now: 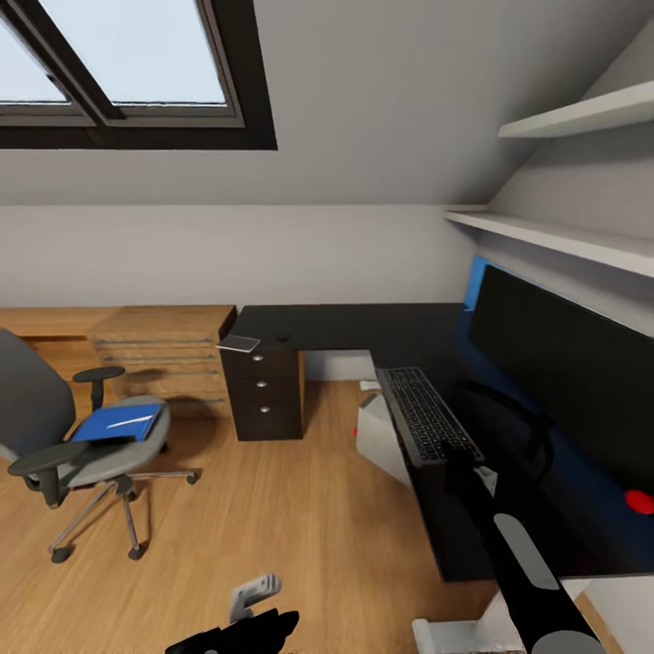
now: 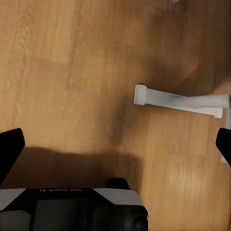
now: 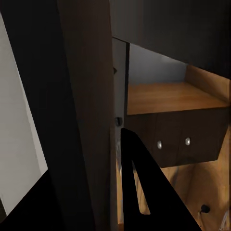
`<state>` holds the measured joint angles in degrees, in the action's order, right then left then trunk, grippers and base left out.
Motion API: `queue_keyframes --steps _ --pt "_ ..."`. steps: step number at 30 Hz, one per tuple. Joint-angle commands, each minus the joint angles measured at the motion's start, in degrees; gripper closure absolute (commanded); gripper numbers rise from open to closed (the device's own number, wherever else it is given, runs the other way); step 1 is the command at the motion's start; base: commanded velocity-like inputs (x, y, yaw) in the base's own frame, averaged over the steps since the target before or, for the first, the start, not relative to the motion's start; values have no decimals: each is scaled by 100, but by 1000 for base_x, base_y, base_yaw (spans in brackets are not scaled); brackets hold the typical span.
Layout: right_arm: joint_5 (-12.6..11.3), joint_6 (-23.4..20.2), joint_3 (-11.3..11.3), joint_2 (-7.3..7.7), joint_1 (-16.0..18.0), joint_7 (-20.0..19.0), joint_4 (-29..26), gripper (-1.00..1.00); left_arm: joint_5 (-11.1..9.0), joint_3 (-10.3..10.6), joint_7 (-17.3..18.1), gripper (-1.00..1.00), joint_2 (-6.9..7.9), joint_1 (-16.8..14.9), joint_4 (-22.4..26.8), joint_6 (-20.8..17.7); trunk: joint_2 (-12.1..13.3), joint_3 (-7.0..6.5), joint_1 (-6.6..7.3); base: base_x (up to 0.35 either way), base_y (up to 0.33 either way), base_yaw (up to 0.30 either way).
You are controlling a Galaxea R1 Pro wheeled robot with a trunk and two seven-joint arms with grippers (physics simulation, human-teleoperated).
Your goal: In the bedroom, organize the workspace by keeping the computer under the desk, ensuring the monitor is on the desk, placing the keyboard on the desk next to the monitor, placing the mouse on the desk next to the keyboard, moving the folder from the swivel chair onto the desk next to the mouse, stacking the notebook on top of the folder with the pen on top of the notebook, and positioning the swivel chair next to the desk.
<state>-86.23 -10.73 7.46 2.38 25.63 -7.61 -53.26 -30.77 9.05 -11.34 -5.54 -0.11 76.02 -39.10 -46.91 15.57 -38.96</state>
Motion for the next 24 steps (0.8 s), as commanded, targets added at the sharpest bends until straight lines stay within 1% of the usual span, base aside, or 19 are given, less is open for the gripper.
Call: queue_keyframes --steps 1,8,12,17,22,24 --pt "-64 -35 17 -1 4 -32 3 100 -62 1 -53 -100 -1 0 12 -18 -6 7 1 -172 -291 0" --pt "-61 -32 59 0 4 -31 8 100 -67 -2 -53 -100 0 -1 16 -18 -6 7 1 -59 -298 0" --pt "-54 -4 62 0 4 -25 40 100 -69 -13 -53 -100 3 0 14 -18 -6 7 1 -4 -66 0" --pt "-52 12 61 0 4 -22 257 100 -69 -15 -46 -100 6 -3 16 -18 -6 7 1 -1 -23 0" --pt "-39 17 55 0 4 -29 324 100 -69 -10 -52 -100 6 -3 12 -18 -6 7 1 0 -187 0" --pt "-36 18 54 0 4 -30 334 100 -69 -11 -53 -100 5 -5 11 -20 -6 7 1 0 -59 0"
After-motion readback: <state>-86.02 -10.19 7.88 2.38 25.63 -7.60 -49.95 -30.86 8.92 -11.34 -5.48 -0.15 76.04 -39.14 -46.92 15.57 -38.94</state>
